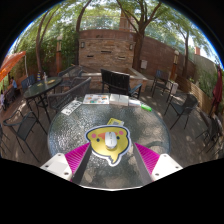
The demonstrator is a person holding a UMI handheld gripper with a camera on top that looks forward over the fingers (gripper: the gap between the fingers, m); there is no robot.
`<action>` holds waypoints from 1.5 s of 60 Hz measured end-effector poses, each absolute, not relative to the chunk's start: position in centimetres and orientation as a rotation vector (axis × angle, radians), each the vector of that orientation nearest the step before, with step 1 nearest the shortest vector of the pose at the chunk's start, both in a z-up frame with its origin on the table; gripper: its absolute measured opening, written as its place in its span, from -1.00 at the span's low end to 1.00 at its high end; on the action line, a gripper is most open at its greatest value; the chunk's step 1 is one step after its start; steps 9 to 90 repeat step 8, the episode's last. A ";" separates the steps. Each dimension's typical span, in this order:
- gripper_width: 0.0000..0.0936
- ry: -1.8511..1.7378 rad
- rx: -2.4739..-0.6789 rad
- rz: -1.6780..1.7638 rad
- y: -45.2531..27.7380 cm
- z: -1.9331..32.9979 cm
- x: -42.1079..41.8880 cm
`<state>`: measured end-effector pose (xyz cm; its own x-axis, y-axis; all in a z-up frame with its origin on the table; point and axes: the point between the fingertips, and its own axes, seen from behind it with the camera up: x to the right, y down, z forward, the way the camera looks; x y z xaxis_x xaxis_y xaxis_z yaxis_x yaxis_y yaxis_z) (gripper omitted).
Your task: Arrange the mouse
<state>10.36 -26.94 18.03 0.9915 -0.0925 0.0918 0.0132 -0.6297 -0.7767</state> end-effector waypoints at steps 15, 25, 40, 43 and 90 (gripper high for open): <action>0.84 0.045 -2.258 -0.146 -27.4 17.7 10.1; 0.84 0.045 -2.258 -0.146 -27.4 17.7 10.1; 0.84 0.045 -2.258 -0.146 -27.4 17.7 10.1; 0.84 0.045 -2.258 -0.146 -27.4 17.7 10.1; 0.84 0.045 -2.258 -0.146 -27.4 17.7 10.1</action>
